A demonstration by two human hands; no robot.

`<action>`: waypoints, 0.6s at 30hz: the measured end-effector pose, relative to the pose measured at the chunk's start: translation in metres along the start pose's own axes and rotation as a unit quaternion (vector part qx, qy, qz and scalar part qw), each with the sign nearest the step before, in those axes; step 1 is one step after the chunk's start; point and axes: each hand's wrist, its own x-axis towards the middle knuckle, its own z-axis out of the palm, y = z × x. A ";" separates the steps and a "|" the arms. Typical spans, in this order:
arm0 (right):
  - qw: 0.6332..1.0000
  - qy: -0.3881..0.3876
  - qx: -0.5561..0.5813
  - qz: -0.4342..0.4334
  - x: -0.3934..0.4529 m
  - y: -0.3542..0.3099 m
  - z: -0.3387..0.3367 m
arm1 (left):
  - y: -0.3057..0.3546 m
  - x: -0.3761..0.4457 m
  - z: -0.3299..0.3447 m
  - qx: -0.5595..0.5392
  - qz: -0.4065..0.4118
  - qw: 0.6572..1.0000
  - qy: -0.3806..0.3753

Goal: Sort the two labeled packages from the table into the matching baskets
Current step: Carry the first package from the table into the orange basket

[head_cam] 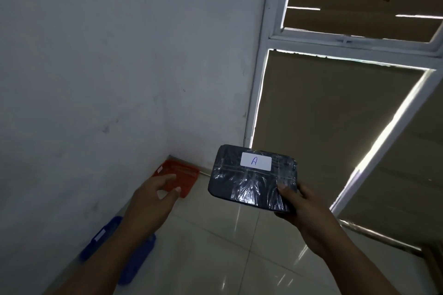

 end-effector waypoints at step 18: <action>0.996 -0.082 -0.019 0.034 0.383 -0.035 0.043 | -0.022 0.337 0.087 -0.003 -0.063 0.997 0.047</action>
